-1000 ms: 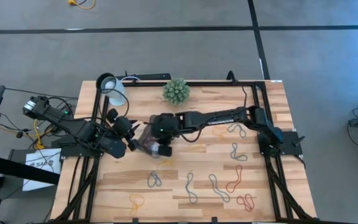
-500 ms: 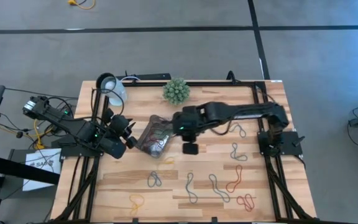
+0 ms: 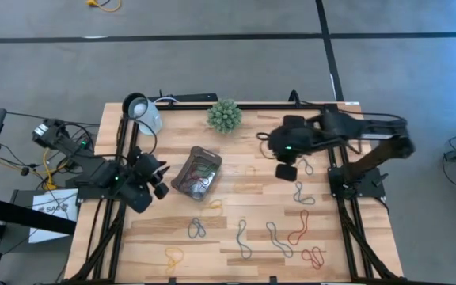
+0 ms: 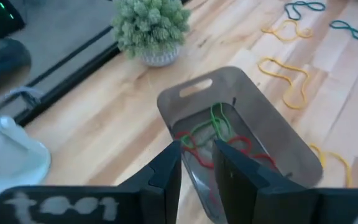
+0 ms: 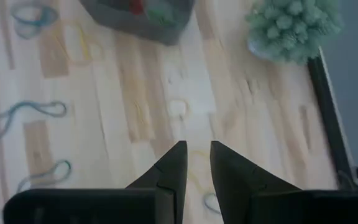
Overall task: Pick and place items into bin
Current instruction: Put the red rubber band into the black bin
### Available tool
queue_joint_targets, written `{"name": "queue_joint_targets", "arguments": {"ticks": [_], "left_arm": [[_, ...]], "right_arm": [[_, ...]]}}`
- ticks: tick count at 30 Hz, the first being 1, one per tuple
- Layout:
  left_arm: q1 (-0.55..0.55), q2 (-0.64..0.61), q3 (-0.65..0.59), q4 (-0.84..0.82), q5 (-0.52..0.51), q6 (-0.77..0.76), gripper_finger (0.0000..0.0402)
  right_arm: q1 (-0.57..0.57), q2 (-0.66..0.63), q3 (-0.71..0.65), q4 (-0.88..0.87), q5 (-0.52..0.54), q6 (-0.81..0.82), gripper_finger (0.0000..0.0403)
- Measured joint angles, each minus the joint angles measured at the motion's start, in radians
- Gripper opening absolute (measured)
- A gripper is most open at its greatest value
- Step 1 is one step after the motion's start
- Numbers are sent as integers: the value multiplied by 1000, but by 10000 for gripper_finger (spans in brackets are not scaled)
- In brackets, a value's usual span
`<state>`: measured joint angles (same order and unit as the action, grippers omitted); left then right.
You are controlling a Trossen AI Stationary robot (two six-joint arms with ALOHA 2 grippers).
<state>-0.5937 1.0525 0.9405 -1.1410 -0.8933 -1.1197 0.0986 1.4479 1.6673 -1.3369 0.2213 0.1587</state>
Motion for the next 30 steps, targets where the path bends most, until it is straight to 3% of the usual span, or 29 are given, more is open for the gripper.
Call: {"name": "queue_joint_targets", "arguments": {"ticks": [7,13,20,25,30], "left_arm": [[-103,1,-37,-17,-3,-81,83],[-145,10,-81,0,-6,-149,83],[-160,12,-127,4,-17,-190,83],[-160,13,-143,8,-43,-192,83],[-160,13,-148,7,-50,-192,83]], "right_arm": [[0,-267,-564,468,-57,29,66],[47,-359,-926,727,-181,235,66],[224,-363,-1042,697,-204,643,66],[381,-316,-1043,651,-277,725,66],[512,-248,-1043,634,-284,803,66]]}}
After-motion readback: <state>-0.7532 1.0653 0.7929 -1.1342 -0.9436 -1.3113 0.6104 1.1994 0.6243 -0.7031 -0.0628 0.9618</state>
